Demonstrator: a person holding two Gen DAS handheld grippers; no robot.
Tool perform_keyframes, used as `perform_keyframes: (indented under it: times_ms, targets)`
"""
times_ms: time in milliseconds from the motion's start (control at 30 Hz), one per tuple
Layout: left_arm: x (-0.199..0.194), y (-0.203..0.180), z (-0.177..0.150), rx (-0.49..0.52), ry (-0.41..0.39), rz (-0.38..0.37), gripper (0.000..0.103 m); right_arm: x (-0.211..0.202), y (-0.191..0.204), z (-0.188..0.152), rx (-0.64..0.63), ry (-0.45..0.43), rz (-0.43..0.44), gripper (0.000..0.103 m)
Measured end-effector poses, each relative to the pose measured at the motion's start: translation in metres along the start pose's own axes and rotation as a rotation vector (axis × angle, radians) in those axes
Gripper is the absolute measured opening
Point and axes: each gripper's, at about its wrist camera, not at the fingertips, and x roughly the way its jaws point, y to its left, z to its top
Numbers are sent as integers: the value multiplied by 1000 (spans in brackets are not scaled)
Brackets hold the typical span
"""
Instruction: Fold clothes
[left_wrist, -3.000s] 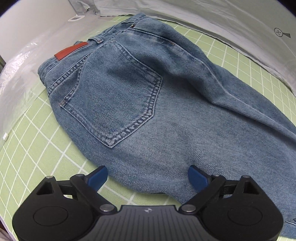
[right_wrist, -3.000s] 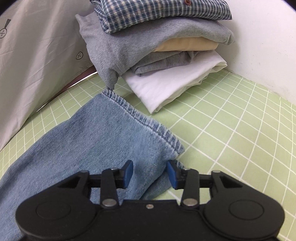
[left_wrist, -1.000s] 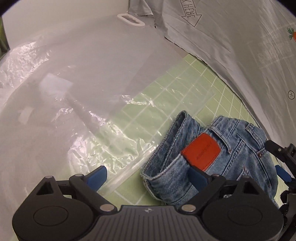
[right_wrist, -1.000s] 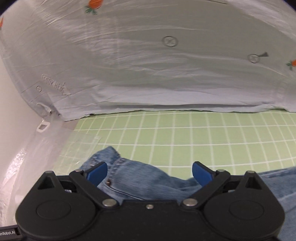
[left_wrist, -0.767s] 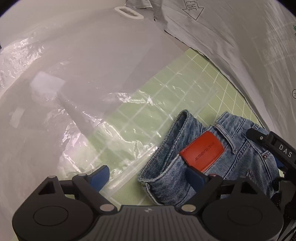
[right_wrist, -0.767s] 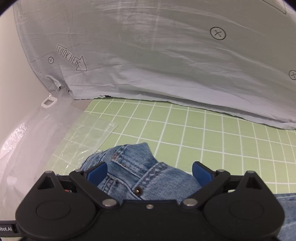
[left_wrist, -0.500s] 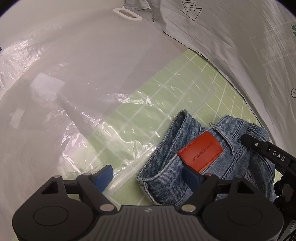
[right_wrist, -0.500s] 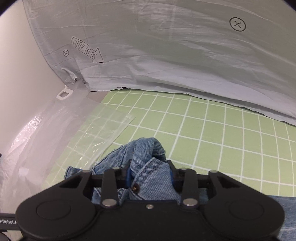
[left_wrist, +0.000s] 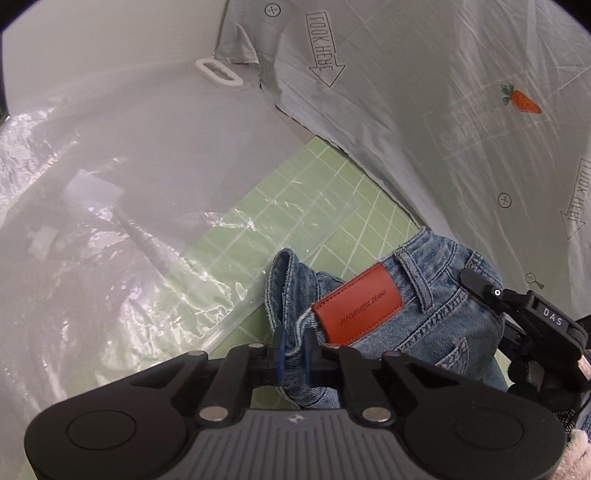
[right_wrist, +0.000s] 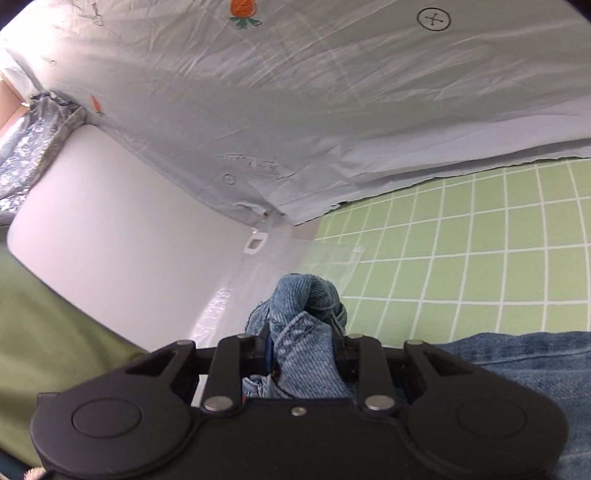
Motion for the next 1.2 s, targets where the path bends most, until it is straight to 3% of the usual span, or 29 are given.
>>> perform_keyframes:
  times_ms: [67,100,133,200,267,333,400,600,733,833,1000,1067,1100,1200]
  targets:
    - [-4,9,-6,-28,5,12,11,7,0,-1,-4,32,6,28]
    - [0,14,-10,-31,19,45,12,14,1,-3,-12,51,-30,38]
    - [6,17,-12,-25,39,79,16,23,3,-7,-38,72,-83,50]
    - [13,21,-12,-37,46,135,22,42,12,-14,-119,94,-231,58]
    - [11,20,-6,-17,11,145,25,45,17,-19,-144,62,-343,73]
    - [8,11,4,54,-36,162,50,26,16,-23,-125,-32,-414,88]
    - [9,1,14,132,-78,173,66,-5,10,-27,-98,-135,-500,95]
    - [56,-29,40,256,-35,76,73,-114,-45,-50,85,-285,-744,97]
    - [99,-40,48,233,67,-25,77,-185,-82,-85,242,-330,-927,97]
    - [114,-44,48,215,119,-93,80,-223,-100,-119,349,-370,-1014,97]
    - [125,-51,43,218,150,-162,75,-257,-113,-157,462,-428,-1072,97]
    - [124,-53,42,216,152,-189,47,-260,-115,-163,476,-435,-1084,97]
    - [119,-53,41,211,146,-197,21,-260,-117,-164,477,-436,-1087,97]
    - [97,-52,37,194,107,-203,17,-259,-117,-164,473,-442,-1083,97]
